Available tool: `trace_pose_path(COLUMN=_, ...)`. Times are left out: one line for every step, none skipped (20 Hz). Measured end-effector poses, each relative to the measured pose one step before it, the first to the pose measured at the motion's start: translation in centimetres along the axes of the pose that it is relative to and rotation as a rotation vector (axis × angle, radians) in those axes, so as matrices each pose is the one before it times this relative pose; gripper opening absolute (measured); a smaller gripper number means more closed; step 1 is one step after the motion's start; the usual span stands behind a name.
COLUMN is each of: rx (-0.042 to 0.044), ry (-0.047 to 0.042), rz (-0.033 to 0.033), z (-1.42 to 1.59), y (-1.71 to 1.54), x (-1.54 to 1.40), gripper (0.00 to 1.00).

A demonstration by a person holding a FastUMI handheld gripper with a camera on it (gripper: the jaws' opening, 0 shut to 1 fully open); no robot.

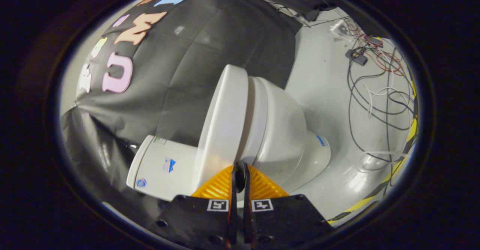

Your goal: Open the toilet lid.

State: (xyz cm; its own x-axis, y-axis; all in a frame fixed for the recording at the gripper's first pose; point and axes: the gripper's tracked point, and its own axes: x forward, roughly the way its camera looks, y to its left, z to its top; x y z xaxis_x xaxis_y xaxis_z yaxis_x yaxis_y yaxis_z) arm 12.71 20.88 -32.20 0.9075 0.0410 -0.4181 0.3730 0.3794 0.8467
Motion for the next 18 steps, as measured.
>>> trace_pose_path(rx=0.03290, ry=-0.01431, rz=-0.02283, z=0.237, y=0.029, x=0.089, gripper=0.08)
trace_pose_path(rx=0.02320, ry=-0.00438, rz=-0.02233, z=0.259, y=-0.048, x=-0.112, gripper=0.08)
trace_pose_path(rx=0.04511, ry=0.00112, rz=-0.03556, z=-0.135, y=0.360, x=-0.646, gripper=0.04)
trace_pose_path(rx=0.01665, ry=-0.00545, rz=-0.05003, z=0.040, y=-0.114, x=1.107, gripper=0.01)
trace_pose_path(rx=-0.00138, ry=-0.01215, rz=-0.05148, z=-0.092, y=-0.149, x=-0.615, gripper=0.01)
trace_pose_path(rx=-0.00424, ry=-0.00338, rz=-0.04191, z=-0.110, y=0.122, x=-0.264, gripper=0.00)
trace_pose_path(rx=0.00107, ry=-0.01409, rz=-0.04461, z=0.025, y=0.100, x=0.179, gripper=0.01)
trace_pose_path(rx=-0.00922, ry=-0.01974, rz=-0.02878, z=0.227, y=0.193, x=-0.775, gripper=0.01)
trace_pose_path(rx=-0.03206, ry=-0.00837, rz=-0.00775, z=-0.057, y=0.309, x=-0.169, gripper=0.00)
trace_pose_path(rx=-0.03503, ry=0.00035, rz=0.00531, z=-0.044, y=0.411, x=-0.447, gripper=0.01)
trace_pose_path(rx=-0.02381, ry=-0.00335, rz=0.01329, z=0.442, y=0.733, x=-0.443, gripper=0.01)
trace_pose_path(rx=-0.03326, ry=-0.00498, rz=0.01275, z=0.400, y=0.741, x=-0.541, gripper=0.01)
trace_pose_path(rx=-0.03668, ry=-0.01205, rz=0.00544, z=0.219, y=0.631, x=-0.367, gripper=0.01)
trace_pose_path(rx=-0.02425, ry=-0.00298, rz=0.00182, z=0.152, y=0.348, x=-0.192, gripper=0.01)
trace_pose_path(rx=-0.01086, ry=-0.00288, rz=0.00234, z=0.102, y=0.225, x=-0.134, gripper=0.01)
trace_pose_path(rx=0.00747, ry=-0.00411, rz=0.00386, z=0.183, y=0.277, x=-0.286, gripper=0.00)
trace_pose_path(rx=0.01031, ry=-0.00401, rz=0.00416, z=0.120, y=0.436, x=-0.260, gripper=0.01)
trace_pose_path(rx=-0.01348, ry=-0.00584, rz=0.00044, z=0.238, y=0.412, x=-0.202, gripper=0.01)
